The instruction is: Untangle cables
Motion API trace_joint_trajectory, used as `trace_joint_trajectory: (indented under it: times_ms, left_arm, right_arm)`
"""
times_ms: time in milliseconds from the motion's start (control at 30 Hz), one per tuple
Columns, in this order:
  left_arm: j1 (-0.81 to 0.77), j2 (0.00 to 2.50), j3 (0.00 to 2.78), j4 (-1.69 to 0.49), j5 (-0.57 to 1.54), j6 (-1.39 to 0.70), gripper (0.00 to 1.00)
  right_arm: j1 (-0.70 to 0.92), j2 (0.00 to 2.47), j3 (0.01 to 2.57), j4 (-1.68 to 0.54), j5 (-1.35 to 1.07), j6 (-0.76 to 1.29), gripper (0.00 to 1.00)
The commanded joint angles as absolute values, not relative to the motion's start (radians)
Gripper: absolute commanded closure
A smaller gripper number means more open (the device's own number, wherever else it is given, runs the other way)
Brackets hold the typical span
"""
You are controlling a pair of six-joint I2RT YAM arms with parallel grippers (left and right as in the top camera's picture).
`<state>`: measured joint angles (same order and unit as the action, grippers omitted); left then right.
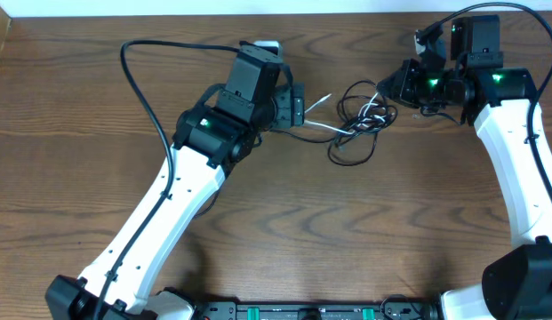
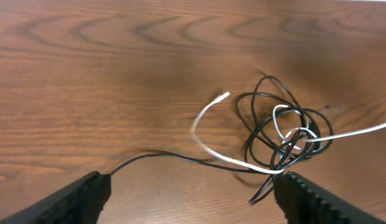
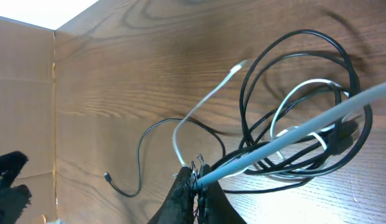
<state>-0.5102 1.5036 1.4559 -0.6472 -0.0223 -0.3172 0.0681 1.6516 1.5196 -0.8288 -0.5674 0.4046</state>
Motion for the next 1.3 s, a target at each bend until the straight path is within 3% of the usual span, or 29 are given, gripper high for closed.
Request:
trace_joint_trajectory:
  times_ms: [0,433,800,900,1133,1267]
  left_arm:
    - [-0.505,1.503,1.472,-0.647,-0.021,-0.266,0.07]
    - [-0.505,1.682,1.472,-0.491,0.439,-0.183,0.06]
    - [-0.505,1.784,1.472,-0.501,0.598,-0.176,0.06]
    - [-0.505,1.792,1.472,-0.484,0.77,0.06,0.06]
    - [-0.513,1.798,1.472,-0.472,0.752,0.294,0.11]
    - [-0.539,1.825,1.472,-0.41,0.659,0.295,0.11]
  right_arm:
    - [0.073,1.628,1.542,-0.827,-0.567,0.384,0.99]
    - [0.035,1.627,1.543,-0.923,-0.528,0.342,0.99]
    - [0.001,1.627,1.543,-0.96,-0.469,0.314,0.99]
    - [0.001,1.627,1.542,-0.963,-0.469,0.3,0.99]
    - [0.001,1.627,1.542,-0.966,-0.469,0.298,0.99]
    - [0.001,1.627,1.542,-0.97,-0.469,0.298,0.99]
